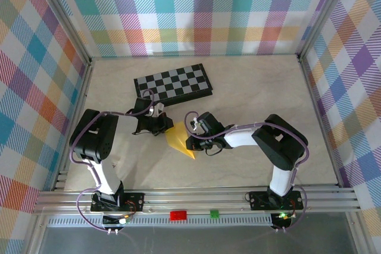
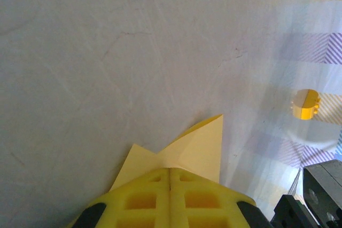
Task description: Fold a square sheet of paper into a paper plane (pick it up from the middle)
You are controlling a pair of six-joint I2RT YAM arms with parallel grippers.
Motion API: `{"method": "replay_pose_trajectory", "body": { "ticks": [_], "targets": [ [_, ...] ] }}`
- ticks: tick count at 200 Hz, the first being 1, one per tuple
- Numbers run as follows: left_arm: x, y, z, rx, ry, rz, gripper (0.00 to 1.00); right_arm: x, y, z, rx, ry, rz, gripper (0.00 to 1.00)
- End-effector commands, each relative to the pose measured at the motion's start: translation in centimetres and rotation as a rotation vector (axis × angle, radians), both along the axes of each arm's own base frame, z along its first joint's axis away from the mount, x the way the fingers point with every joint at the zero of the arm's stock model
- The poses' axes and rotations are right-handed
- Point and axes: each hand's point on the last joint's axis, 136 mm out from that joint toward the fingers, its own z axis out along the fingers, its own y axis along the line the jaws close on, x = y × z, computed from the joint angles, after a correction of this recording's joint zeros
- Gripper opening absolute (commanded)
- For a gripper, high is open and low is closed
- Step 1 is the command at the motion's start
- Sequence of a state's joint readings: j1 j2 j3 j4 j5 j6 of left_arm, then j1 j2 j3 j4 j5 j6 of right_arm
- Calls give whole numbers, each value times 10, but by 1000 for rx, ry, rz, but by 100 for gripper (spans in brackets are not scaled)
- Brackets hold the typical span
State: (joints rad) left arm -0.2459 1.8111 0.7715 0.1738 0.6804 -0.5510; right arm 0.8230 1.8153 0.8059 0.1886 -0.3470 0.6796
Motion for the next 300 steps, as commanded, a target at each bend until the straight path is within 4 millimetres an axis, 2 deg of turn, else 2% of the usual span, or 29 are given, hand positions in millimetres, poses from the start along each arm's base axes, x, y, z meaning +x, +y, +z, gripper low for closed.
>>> {"method": "replay_pose_trajectory", "body": {
  "ticks": [1,68,101,120,129,164,197,222,255,275,300],
  "targets": [
    [19,39,-21,135,-20,108,2,-50,-58,-69,-271,206,0,0],
    [24,50,16,138,-95,162,4,-45,-50,-62,-245,191,10,0],
    [19,43,43,73,-143,180,5,-39,-41,-51,-196,170,5,1],
    [10,30,54,45,-163,148,5,-32,-28,-33,-121,138,8,4],
    [4,21,56,43,-168,121,6,-30,-21,-23,-80,127,12,8],
    [-14,-13,53,42,-171,10,7,-21,-1,22,83,57,18,28],
    [-19,-24,40,75,-149,-28,7,-25,-6,45,126,33,-1,35],
    [-21,-22,29,95,-121,-34,7,-31,-21,48,105,33,-43,37],
    [-25,-22,21,98,-99,-43,7,-36,-42,42,64,45,-127,40],
    [-26,-21,19,104,-96,-39,7,-39,-50,36,29,78,-163,41],
    [-26,-21,19,103,-93,-37,7,-41,-46,33,30,116,-155,41]
  ]
}}
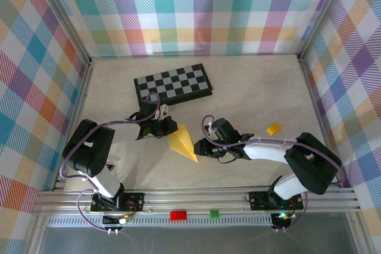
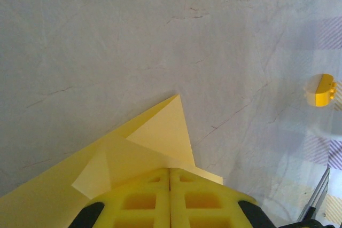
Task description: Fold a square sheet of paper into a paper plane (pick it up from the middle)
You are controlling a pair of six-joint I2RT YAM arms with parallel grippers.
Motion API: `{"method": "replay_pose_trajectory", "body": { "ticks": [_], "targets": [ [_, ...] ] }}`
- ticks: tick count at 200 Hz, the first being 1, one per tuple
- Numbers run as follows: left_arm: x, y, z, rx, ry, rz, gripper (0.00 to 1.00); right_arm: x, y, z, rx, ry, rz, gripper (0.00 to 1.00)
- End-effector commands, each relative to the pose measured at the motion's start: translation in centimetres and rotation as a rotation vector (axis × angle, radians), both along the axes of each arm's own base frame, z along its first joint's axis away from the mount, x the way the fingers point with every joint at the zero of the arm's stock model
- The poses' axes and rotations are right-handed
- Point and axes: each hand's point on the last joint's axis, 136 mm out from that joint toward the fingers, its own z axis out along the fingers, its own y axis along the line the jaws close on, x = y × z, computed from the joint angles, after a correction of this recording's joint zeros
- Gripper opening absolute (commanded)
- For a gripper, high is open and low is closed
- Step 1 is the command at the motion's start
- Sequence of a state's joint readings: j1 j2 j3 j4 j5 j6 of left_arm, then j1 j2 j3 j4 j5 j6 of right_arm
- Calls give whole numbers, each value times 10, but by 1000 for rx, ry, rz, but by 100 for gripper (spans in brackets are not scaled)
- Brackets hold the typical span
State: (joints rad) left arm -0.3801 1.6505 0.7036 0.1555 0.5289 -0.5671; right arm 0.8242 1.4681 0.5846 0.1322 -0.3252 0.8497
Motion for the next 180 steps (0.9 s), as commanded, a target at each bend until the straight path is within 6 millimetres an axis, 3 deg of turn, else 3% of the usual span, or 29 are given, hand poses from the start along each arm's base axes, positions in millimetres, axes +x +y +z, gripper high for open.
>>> {"method": "replay_pose_trajectory", "body": {
  "ticks": [1,104,153,180],
  "targets": [
    [-1,2,-3,16,4,-5,7,-5,-2,-7,-22,57,-22,41],
    [-8,1,-15,17,39,-19,6,-17,-11,-8,-64,162,-67,44],
    [-7,10,18,17,-44,27,6,-20,-14,-10,-64,173,-82,44],
    [-4,0,34,-28,-76,-6,7,-23,-8,-8,-36,189,-69,45]
  ]
}}
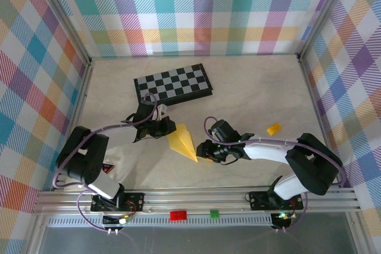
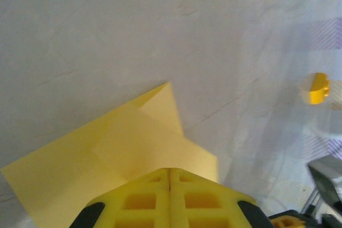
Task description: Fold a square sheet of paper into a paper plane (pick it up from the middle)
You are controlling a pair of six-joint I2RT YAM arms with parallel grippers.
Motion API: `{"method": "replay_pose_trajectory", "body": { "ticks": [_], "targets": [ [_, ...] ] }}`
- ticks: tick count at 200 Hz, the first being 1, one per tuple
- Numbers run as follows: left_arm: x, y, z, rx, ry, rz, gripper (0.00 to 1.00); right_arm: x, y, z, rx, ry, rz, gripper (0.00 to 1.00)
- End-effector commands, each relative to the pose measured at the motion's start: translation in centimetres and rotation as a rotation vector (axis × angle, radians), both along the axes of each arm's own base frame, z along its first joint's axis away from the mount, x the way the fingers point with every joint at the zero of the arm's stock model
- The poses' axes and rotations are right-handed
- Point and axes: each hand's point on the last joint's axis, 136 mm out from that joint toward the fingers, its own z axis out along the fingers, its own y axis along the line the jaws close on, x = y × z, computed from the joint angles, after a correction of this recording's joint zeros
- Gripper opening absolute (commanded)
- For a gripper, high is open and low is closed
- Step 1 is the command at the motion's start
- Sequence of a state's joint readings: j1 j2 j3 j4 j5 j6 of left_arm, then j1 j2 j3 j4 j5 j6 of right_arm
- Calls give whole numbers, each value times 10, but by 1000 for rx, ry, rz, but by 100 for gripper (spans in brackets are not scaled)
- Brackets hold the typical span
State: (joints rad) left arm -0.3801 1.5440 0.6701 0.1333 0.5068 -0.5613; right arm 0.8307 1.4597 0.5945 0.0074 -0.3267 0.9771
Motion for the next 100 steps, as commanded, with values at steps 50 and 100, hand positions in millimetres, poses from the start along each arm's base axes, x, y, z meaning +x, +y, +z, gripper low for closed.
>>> {"method": "replay_pose_trajectory", "body": {
  "ticks": [50,100],
  "targets": [
    [-4,-26,-3,-25,34,-105,6,-19,11,1,66,80,9,45],
    [-17,-16,-51,58,124,-98,5,-32,12,-8,62,134,25,45]
  ]
}}
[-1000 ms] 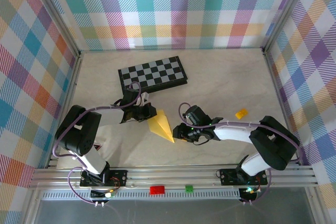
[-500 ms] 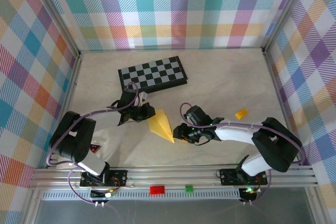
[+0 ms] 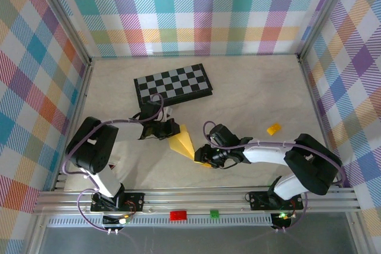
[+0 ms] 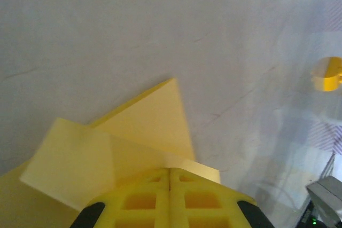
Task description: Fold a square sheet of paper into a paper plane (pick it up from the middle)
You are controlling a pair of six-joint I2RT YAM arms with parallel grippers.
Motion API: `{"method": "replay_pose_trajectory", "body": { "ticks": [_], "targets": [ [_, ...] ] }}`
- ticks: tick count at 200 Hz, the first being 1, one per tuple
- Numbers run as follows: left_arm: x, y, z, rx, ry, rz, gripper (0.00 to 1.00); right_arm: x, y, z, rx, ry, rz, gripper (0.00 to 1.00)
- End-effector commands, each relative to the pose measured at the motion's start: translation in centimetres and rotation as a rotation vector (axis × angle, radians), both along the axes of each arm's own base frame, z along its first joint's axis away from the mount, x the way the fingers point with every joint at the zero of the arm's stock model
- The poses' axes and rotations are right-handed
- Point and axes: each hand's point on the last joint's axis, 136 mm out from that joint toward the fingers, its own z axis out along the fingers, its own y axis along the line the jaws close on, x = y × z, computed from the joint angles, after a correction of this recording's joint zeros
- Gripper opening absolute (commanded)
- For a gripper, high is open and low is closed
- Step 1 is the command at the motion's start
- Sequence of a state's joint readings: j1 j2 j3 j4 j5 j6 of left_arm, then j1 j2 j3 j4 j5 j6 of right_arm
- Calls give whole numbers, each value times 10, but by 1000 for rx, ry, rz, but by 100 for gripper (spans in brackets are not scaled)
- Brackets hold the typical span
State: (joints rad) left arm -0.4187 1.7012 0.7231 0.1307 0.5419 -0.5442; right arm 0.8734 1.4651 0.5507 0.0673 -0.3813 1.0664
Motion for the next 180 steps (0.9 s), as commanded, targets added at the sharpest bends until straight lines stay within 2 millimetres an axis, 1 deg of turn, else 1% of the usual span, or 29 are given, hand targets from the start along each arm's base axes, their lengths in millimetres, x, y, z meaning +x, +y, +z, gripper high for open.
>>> {"method": "replay_pose_trajectory", "body": {
  "ticks": [1,22,50,59,89,120,160,180],
  "targets": [
    [-10,3,-16,37,25,-27,5,-9,5,-2,25,46,15,45],
    [-18,8,-27,69,53,-30,5,-9,9,-4,32,63,14,45],
    [-26,11,-35,78,81,-40,4,-5,11,-8,29,68,-2,45],
    [-28,10,-35,73,85,-43,4,-5,11,-10,24,72,-5,44],
    [-36,8,-36,50,114,-53,4,1,21,-8,77,69,-28,42],
    [-46,1,-36,0,151,-59,4,3,18,-11,67,67,-47,41],
    [-55,5,-44,18,181,-36,4,2,17,-13,60,70,-45,41],
    [-57,7,-48,28,188,-32,4,5,18,-8,73,42,-47,41]
  ]
}}
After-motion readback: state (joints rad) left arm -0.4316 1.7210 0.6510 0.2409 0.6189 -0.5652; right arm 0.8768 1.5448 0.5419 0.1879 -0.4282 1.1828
